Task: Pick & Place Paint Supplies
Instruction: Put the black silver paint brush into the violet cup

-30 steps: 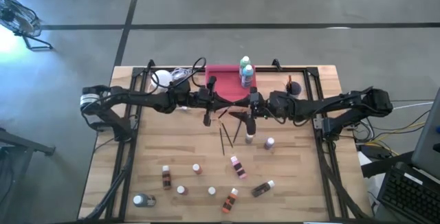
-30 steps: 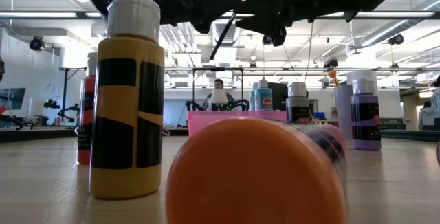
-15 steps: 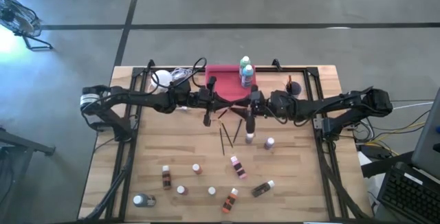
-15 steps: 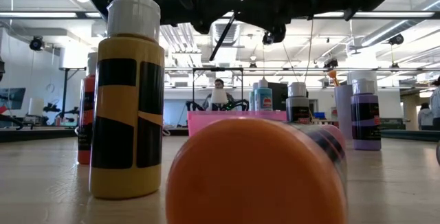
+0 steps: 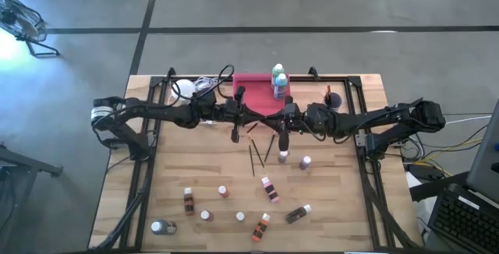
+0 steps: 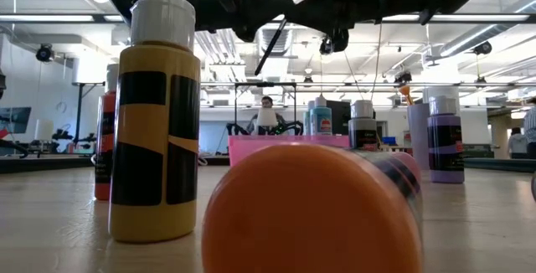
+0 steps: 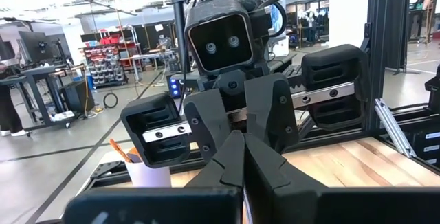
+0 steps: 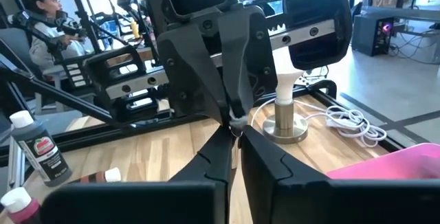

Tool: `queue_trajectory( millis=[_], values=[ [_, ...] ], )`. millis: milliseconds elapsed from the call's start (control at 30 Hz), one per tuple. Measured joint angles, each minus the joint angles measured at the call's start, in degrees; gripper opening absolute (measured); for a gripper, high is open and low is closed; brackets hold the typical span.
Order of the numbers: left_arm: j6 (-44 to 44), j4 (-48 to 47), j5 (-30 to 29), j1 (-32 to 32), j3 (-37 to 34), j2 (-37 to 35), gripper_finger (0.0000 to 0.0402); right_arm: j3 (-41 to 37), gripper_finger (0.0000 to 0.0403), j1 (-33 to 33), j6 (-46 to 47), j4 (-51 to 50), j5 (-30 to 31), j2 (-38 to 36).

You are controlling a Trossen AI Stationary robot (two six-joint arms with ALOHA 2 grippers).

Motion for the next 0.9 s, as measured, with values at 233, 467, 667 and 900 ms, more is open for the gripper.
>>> queue_trajectory(
  millis=[233,467,667,900],
  values=[
    [-1.93,-0.03,-0.04,0.00,0.00,0.00,0.0003,0.00,0.0014,0.00,0.26,-0.07,-0.03,-0.02],
    [-2.23,-0.44,-0.82,-0.09,0.02,-0.04,0.0056,0.00,0.0014,0.00,0.44,-0.39,0.02,-0.13],
    [-2.15,-1.08,-0.86,-0.07,0.02,-0.40,0.0158,0.00,0.0014,-0.04,0.44,-0.57,0.00,-0.30],
    [1.82,-10.85,-3.10,0.74,0.02,-5.88,0.0224,0.00,0.0013,-0.04,0.94,-9.70,0.02,-5.48]
  ],
)
